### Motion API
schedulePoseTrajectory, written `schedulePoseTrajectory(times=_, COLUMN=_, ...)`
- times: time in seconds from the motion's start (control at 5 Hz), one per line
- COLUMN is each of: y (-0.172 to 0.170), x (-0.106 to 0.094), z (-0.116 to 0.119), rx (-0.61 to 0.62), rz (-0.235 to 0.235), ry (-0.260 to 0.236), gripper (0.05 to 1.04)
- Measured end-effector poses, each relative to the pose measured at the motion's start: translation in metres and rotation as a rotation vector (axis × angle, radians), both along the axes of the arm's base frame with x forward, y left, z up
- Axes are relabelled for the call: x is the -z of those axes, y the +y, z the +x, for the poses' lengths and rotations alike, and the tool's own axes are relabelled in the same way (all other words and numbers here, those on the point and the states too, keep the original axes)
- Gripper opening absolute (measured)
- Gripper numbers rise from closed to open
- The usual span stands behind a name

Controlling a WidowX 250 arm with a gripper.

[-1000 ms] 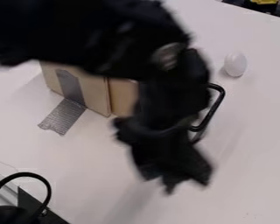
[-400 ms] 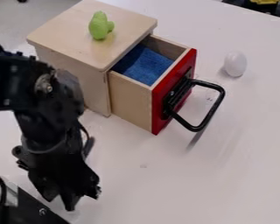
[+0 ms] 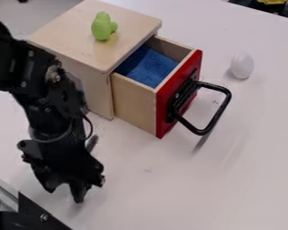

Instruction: Picked up and dropped the toy in the same spot

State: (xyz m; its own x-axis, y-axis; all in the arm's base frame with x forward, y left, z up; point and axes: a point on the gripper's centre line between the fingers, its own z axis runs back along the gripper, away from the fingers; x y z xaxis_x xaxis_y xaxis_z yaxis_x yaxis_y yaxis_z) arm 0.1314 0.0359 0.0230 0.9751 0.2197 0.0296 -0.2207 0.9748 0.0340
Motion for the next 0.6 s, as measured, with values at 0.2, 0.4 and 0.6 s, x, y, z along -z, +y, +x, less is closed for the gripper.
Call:
schedulePoseTrajectory(times=0.2, y=-0.012, x=-0.011, z=0.011, rx=0.057, rz=0.027, ry=-0.011, gripper=1.0)
schedulePoseTrajectory(times=0.4, y=-0.023, x=-0.03, z=0.024, rx=0.123, rz=0.057, ry=-0.021, gripper=1.0)
schedulePoseTrajectory(times=0.6, y=-0.035, x=-0.057, z=0.035, rx=0.188, rz=0.072, ry=-0.068, gripper=1.0)
